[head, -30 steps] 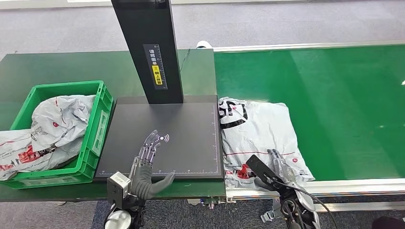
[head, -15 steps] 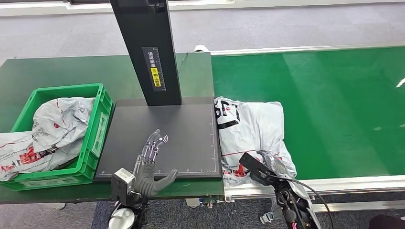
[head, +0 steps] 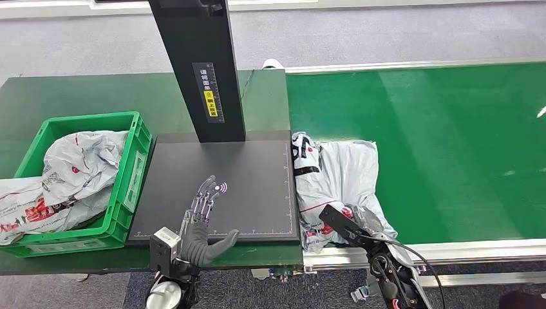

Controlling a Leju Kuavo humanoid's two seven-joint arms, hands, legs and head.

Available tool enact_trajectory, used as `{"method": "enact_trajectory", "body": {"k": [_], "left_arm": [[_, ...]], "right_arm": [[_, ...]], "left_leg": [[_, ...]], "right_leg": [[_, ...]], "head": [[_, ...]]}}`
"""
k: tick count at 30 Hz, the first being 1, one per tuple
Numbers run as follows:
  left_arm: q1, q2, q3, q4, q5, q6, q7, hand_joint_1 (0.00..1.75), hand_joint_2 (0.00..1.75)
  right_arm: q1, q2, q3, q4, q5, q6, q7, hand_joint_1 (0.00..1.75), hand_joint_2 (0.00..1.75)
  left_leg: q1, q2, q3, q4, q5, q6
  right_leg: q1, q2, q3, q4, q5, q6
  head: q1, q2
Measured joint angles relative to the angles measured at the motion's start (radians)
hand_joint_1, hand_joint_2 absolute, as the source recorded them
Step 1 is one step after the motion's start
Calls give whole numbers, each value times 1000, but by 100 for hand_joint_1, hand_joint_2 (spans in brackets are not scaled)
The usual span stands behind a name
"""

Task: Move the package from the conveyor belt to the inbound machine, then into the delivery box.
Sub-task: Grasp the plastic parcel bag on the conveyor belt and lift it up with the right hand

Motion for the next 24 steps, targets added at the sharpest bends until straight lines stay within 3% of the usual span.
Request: {"method": "enact_trajectory", "body": {"k": [7, 13, 15, 20, 24], "left_arm": [[4, 1, 0, -1, 0, 5, 0, 0, 175], [42, 4, 6, -29, 1, 14, -5, 0, 175], [50, 5, 9, -35, 0, 10, -16, 0, 175], [44, 6, 13, -33, 1, 2, -46, 0, 175], [26, 6, 12, -26, 3, 5, -54, 0, 175]], "right_arm": [[4, 0, 5, -3, -22, -39, -21, 175, 175], [45, 15, -24, -83, -205, -147, -112, 175, 175], [70, 27, -53, -153, -329, -152, -194, 175, 175], [133, 78, -148, -368, -702, -197, -490, 175, 175], [181, 129, -214, -547, -836, -290, -585, 175, 175]], "left_leg": [[0, -1, -2, 0, 0, 0], [0, -2, -7, 0, 0, 0], [0, -3, -8, 0, 0, 0], [0, -6, -10, 0, 0, 0], [0, -6, -10, 0, 0, 0]], "right_leg": [[0, -1, -1, 0, 0, 0], [0, -2, -5, 0, 0, 0], [0, -3, -6, 0, 0, 0], [0, -5, -8, 0, -1, 1], [0, -6, -8, 0, -1, 1]], "head": [[0, 0], [0, 0], [0, 0], [0, 0], [0, 0]]}}
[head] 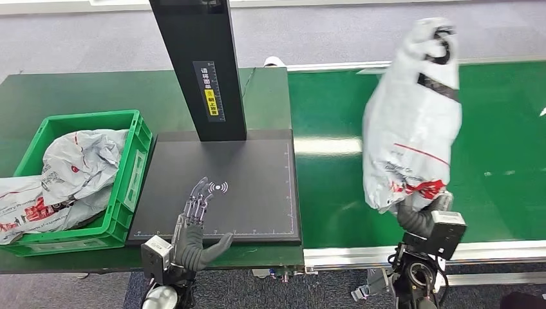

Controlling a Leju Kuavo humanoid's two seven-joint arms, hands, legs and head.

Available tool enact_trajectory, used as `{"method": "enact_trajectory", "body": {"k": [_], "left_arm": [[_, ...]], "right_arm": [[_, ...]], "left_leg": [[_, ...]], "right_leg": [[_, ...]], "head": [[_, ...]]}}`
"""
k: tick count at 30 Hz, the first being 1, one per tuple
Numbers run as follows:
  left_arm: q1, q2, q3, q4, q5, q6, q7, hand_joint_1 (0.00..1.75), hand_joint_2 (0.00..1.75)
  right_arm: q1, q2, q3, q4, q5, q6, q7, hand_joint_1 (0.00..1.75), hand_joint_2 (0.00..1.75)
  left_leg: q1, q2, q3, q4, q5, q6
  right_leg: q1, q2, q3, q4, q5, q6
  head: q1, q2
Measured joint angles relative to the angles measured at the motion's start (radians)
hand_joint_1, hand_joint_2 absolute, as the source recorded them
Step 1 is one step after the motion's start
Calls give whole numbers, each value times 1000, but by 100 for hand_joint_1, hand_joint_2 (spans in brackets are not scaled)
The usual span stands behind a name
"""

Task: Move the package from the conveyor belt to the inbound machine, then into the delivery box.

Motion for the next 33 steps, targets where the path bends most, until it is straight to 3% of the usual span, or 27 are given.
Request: {"method": "enact_trajectory", "body": {"k": [10, 13, 19, 23, 26, 33], "left_arm": [[-10, 0, -6, 2, 3, 11, -1, 0, 175], [-10, 1, -11, 2, 3, 15, -2, 0, 175], [-9, 5, -13, -4, -7, 56, -29, 0, 175], [0, 3, -4, -60, -14, 202, -87, 0, 175], [17, 0, 13, -122, 9, 278, -97, 0, 175], [44, -3, 35, -183, 54, 320, -99, 0, 175]], "right_arm": [[68, 40, -7, -251, -32, -88, -6, 175, 175], [76, 34, 18, -274, 16, -65, -5, 175, 175], [54, -12, 141, -166, 344, 117, 50, 175, 175], [22, -43, 253, -42, 587, 160, 147, 175, 175], [-7, -63, 321, 41, 652, 174, 180, 175, 175], [-69, -91, 415, 151, 711, 217, 207, 175, 175]], "left_leg": [[0, 0, 0, 0, 0, 0], [0, 1, 0, 0, 0, 0], [0, 0, 0, 0, 0, 0], [0, -1, 0, 0, 1, 0], [0, -1, -1, 0, 1, 0], [0, -1, -1, 0, 0, 0]], "right_leg": [[0, 0, 0, 0, 0, 0], [0, 0, 0, 0, 0, 0], [0, 0, 1, 0, 0, 0], [0, 0, 1, 0, 0, 0], [0, -1, 0, 0, 0, 0], [0, -1, 0, 0, 0, 0]], "head": [[0, 0], [0, 0], [0, 0], [0, 0], [0, 0], [0, 0]]}}
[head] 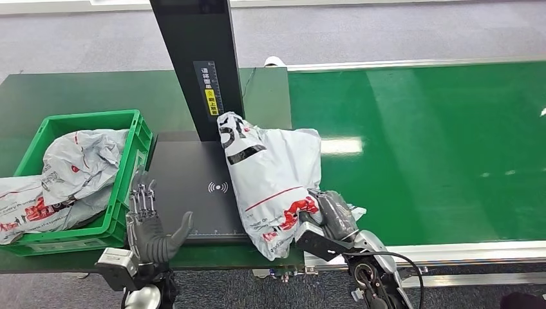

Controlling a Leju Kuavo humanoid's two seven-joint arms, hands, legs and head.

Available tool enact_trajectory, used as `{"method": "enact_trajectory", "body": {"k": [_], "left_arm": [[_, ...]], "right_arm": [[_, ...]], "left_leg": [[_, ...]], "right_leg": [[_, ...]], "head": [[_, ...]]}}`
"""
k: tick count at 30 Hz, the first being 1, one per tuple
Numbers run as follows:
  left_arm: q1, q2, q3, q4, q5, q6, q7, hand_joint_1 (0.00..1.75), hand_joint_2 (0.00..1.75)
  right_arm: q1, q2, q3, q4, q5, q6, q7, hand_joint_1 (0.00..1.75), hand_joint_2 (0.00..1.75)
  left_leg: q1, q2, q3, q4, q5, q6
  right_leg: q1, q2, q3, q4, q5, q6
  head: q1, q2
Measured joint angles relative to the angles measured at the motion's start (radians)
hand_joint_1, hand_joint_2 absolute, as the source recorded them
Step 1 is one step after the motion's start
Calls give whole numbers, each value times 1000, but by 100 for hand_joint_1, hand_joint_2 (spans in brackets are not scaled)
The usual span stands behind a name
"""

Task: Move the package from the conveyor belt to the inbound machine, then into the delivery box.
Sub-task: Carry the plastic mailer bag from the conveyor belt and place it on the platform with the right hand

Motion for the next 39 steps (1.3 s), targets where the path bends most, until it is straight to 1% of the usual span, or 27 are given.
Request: {"method": "enact_trajectory", "body": {"k": [4, 8, 11, 15, 19, 20, 21, 23, 24, 25, 29, 39], "left_arm": [[4, -3, 8, -9, 38, 26, -1, 0, 175], [2, -4, 12, -9, 60, 31, -1, 0, 175], [0, -4, 12, -9, 62, 31, -1, 0, 175], [-3, -4, 12, -8, 68, 31, -1, 0, 175], [-12, -4, 7, -1, 78, 36, -1, 0, 175], [-13, -4, 5, 0, 81, 39, -1, 0, 175], [-13, -4, 3, 1, 85, 43, -1, 0, 175], [-12, -4, 0, 2, 91, 48, -1, 0, 175], [-12, -4, -1, 2, 93, 49, -1, 0, 175], [-10, -4, -3, 2, 94, 50, -1, 0, 175], [-3, -3, -12, 2, 87, 50, 3, 0, 175], [3, 0, -25, 2, 69, 45, 7, 0, 175]], "right_arm": [[-31, -11, 50, 47, 21, 12, 1, 175, 175], [-66, -15, 121, 91, 21, 13, -48, 175, 175], [-83, -13, 172, 115, 20, 16, -66, 175, 175], [-100, -12, 212, 138, 7, 23, -82, 175, 175], [-127, 7, 259, 183, -22, 31, -102, 175, 175], [-136, 13, 269, 199, -31, 27, -105, 169, 175], [-144, 18, 277, 214, -41, 20, -108, 148, 175], [-160, 27, 290, 247, -52, -4, -104, 61, 175], [-167, 31, 295, 265, -55, -21, -98, 23, 175], [-174, 35, 298, 283, -57, -41, -91, 0, 175], [-194, 45, 300, 338, -77, -96, -80, 0, 175], [-204, 49, 298, 380, -107, -102, -90, 0, 175]], "left_leg": [[0, 0, 0, 0, 0, 0], [0, 0, 1, 0, 0, 0], [0, 0, 1, 0, 0, 0], [0, 0, 0, 0, 0, 0], [0, 0, 1, 0, 0, 0], [0, 0, 1, 0, 0, 0], [0, 0, 1, 0, 0, 0], [0, 0, 1, 0, 0, 0], [0, 0, 1, 0, 0, 0], [0, 0, 1, 0, 0, 0], [0, 0, 1, 0, 0, 0], [0, 0, 1, 0, 0, 0]], "right_leg": [[0, 0, 0, 0, 0, 0], [0, 0, 0, 0, 0, 0], [0, 0, 0, 0, 0, 0], [0, 0, 0, 0, 0, 0], [0, 0, 0, 0, 0, 0], [0, 0, 0, 0, 0, 0], [0, 0, 0, 0, 0, 0], [0, 0, 0, 0, 0, 0], [0, 0, 0, 0, 0, 0], [0, 0, 0, 0, 0, 0], [0, 0, 0, 0, 0, 0], [0, 0, 0, 0, 0, 0]], "head": [[0, 0], [0, 0], [0, 0], [0, 0], [0, 0], [0, 0], [0, 0], [0, 0], [0, 0], [0, 0], [0, 0], [0, 0]]}}
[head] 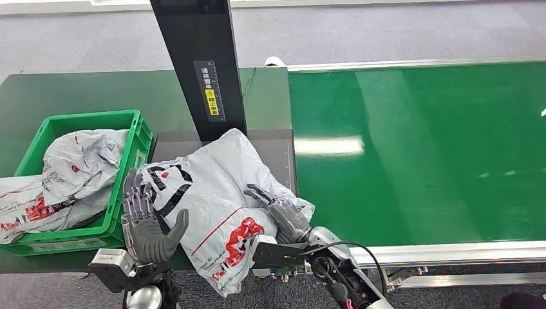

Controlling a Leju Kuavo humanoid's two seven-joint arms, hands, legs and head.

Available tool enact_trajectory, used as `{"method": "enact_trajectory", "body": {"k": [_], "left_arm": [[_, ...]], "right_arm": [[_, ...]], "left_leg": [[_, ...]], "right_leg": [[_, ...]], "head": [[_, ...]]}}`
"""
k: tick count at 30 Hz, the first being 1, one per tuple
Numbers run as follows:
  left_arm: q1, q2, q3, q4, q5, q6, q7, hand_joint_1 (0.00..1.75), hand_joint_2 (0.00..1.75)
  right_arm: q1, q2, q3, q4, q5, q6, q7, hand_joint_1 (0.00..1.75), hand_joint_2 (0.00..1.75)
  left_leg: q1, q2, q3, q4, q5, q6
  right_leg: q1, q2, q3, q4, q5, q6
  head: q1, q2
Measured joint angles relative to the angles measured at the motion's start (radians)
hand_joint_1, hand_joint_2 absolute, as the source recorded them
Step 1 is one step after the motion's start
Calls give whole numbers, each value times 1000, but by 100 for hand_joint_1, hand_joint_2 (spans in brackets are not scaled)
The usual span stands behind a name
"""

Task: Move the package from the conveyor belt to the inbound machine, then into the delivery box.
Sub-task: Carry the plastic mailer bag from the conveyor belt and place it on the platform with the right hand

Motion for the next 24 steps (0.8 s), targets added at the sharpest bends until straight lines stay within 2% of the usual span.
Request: {"method": "enact_trajectory", "body": {"k": [4, 9, 15, 21, 24], "left_arm": [[3, 4, -9, 0, -37, -27, 6, 0, 175], [2, 13, -28, 13, -68, -109, 38, 0, 175], [-22, 31, -75, 82, -265, -168, 130, 0, 175], [-80, 46, -147, 212, -521, -141, 209, 0, 175], [-102, 51, -184, 264, -618, -111, 237, 0, 175]], "right_arm": [[10, 0, -22, 1, -92, 36, -35, 0, 175], [40, -4, -66, -7, -178, 95, -65, 0, 175], [70, -9, -95, -40, -257, 215, -111, 0, 175], [98, -20, -103, -139, -525, 521, -123, 0, 175], [113, -30, -111, -193, -608, 612, -123, 0, 175]], "left_leg": [[0, 0, 0, 0, 0, 0], [0, 0, 0, 0, 0, 0], [0, 1, 0, 0, 0, 0], [0, 0, 0, 0, 0, 0], [0, 0, 0, 0, 0, 0]], "right_leg": [[0, 0, 0, 0, 0, 0], [0, 0, 0, 0, 0, 0], [0, 0, -1, 0, 0, 0], [0, 0, 0, 0, 0, 0], [0, 0, 0, 0, 0, 0]], "head": [[0, 0], [0, 0], [0, 0], [0, 0], [0, 0]]}}
